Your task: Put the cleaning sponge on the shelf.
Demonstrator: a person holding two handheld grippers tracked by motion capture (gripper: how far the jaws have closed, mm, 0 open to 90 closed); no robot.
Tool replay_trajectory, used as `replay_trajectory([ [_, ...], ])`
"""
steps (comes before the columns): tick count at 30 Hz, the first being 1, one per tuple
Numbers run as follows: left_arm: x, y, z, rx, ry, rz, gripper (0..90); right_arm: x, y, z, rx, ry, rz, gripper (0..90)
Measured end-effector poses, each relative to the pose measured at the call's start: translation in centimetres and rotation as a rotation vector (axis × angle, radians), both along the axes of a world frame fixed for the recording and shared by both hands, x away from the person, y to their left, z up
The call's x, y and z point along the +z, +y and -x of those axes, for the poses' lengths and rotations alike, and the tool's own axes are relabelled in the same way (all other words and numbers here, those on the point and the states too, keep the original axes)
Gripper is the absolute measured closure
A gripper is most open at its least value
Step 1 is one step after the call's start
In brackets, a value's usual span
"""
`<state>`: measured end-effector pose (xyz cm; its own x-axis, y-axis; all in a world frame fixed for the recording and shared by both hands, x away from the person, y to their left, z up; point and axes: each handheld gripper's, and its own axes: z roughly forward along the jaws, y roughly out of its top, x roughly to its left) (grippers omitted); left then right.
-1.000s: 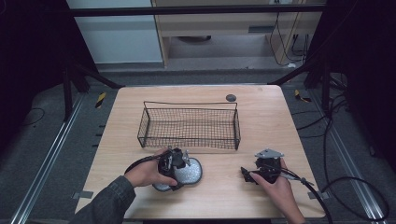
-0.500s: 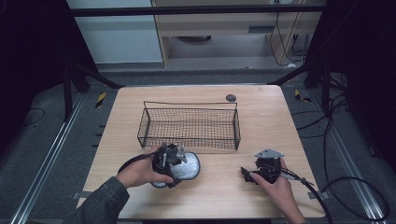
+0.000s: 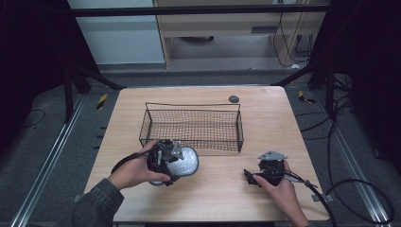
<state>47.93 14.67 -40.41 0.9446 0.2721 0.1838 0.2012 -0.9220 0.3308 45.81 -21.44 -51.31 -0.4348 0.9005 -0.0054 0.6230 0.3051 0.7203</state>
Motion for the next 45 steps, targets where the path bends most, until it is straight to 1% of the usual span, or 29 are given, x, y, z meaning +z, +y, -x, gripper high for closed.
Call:
replay_trajectory([
  [2,0.2,0.2,0.0,0.008,-0.005,0.002,6.7,0.0,0.0,0.0,-0.003,0.002,-0.002,0.4],
  [4,0.9,0.7,-0.1,0.016,-0.021,-0.007,6.8,0.0,0.0,0.0,-0.002,0.002,-0.001,0.4],
  [7,1.6,1.2,-0.2,0.022,-0.028,0.002,6.8,0.0,0.0,0.0,-0.001,0.001,0.000,0.4],
  [10,2.0,1.6,-0.4,0.040,-0.038,0.005,6.8,0.0,0.0,0.0,0.003,0.000,0.003,0.4],
  [14,2.7,1.8,-0.7,0.054,-0.049,0.007,6.8,0.0,0.0,0.0,0.003,0.000,0.003,0.4],
  [17,3.3,1.9,-0.9,0.054,-0.068,0.002,6.8,0.0,0.0,0.0,0.003,0.000,0.003,0.4],
  [24,4.8,2.0,-1.1,0.067,-0.102,0.011,6.8,0.0,0.0,0.0,0.003,0.001,0.003,0.4],
  [25,4.8,2.0,-1.1,0.067,-0.102,0.011,6.8,0.0,0.0,0.0,0.003,0.001,0.003,0.4],
  [27,5.5,2.2,-1.2,0.077,-0.116,0.016,6.8,0.0,0.0,0.0,0.003,0.000,0.003,0.4],
  [30,6.0,2.4,-1.4,0.082,-0.127,0.011,6.8,0.0,0.0,0.0,0.001,0.002,0.001,0.4],
  [34,6.8,2.7,-1.8,0.090,-0.143,0.008,6.8,0.0,0.0,0.0,0.002,0.001,0.002,0.4],
  [45,8.2,3.8,-3.7,0.142,-0.178,0.018,6.9,0.0,0.0,0.0,0.002,0.000,0.000,0.4],
])
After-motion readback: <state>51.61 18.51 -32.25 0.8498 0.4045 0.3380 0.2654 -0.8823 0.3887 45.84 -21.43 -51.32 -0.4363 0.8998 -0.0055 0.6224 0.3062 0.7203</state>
